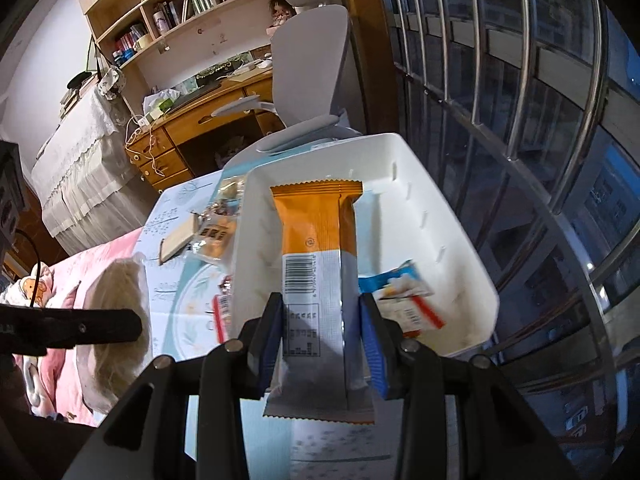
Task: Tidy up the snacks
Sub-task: 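Carry both held packets into the white tray and open both grippers, then move both grippers back over the remaining snacks beside the tray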
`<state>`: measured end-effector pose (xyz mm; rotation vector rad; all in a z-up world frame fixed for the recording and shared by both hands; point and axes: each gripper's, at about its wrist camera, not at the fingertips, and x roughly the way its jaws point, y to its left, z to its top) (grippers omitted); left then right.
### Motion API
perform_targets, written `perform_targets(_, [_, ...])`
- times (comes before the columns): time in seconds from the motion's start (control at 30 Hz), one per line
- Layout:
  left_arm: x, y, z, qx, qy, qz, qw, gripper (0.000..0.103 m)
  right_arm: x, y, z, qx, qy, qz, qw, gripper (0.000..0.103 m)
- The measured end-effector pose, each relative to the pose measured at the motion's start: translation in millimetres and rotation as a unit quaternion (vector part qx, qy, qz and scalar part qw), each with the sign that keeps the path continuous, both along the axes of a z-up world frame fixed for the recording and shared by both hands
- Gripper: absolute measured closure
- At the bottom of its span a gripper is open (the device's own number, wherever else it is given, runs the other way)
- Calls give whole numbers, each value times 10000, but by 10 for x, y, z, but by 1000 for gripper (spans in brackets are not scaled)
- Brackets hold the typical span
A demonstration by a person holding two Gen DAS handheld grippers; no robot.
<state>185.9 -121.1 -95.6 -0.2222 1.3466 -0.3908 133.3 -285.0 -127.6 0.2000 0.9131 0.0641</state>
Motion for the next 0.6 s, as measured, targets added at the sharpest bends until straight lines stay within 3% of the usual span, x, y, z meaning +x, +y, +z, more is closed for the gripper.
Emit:
perform_targets(0.3, [97,-503,45,-621,-489,-246,9966,35,74,-372,-75,-94,110,33,9999,65])
perform_targets(0.43, [114,-629,99,-666,-738,-290,9946,16,125,-486,-165,32,260,7,9997,62])
perform_targets(0.53, [131,-666,96,-610,-729,-261,9951,16,170,-550,-239,160,454,-46,9988,61])
perform_targets(0.6, [142,-649,63,-564,-626,-206,9962,15,179,-587,-275,249,519,-82,9983,55])
